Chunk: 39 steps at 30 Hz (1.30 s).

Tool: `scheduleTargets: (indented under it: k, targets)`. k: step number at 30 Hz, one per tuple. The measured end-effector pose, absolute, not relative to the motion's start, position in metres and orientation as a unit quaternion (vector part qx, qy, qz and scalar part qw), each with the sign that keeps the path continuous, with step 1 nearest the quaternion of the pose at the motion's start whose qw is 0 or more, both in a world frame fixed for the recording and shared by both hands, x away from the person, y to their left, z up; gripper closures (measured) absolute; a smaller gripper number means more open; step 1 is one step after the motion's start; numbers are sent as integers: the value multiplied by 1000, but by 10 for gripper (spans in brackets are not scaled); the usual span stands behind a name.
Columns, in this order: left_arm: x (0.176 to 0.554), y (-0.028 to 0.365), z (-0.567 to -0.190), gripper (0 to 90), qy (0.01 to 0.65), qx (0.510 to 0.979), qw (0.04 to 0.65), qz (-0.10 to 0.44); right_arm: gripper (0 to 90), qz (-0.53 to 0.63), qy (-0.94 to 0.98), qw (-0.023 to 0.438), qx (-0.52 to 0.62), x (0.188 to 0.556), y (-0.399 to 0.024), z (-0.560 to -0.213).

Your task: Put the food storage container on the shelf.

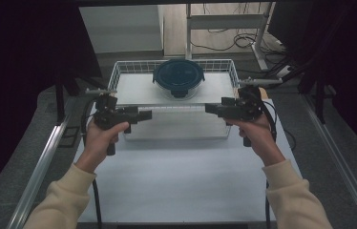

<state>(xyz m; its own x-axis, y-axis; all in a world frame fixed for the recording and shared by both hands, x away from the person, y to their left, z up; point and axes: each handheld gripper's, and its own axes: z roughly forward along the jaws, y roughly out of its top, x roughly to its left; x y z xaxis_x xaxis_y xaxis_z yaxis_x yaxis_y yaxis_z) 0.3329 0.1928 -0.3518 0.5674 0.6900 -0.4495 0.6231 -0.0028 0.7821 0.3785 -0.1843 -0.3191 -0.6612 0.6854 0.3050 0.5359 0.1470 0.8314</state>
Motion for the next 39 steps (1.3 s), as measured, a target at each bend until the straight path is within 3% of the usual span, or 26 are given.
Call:
scheduleTargets:
  k: [8,12,25,39]
  targets:
    - [292,198,-384,216,455,718,524,54,191,520,766,80,370,333,-196,-343]
    - [270,206,-414,217,460,722,514,43,196,513,774,86,363,303,-206,-372]
    - [249,201,-475,236,470,756,454,37,206,432,800,81,409,280,-235,-461]
    - [245,199,-479,247,473,760,442,51,208,427,802,91,408,279,-237,-469]
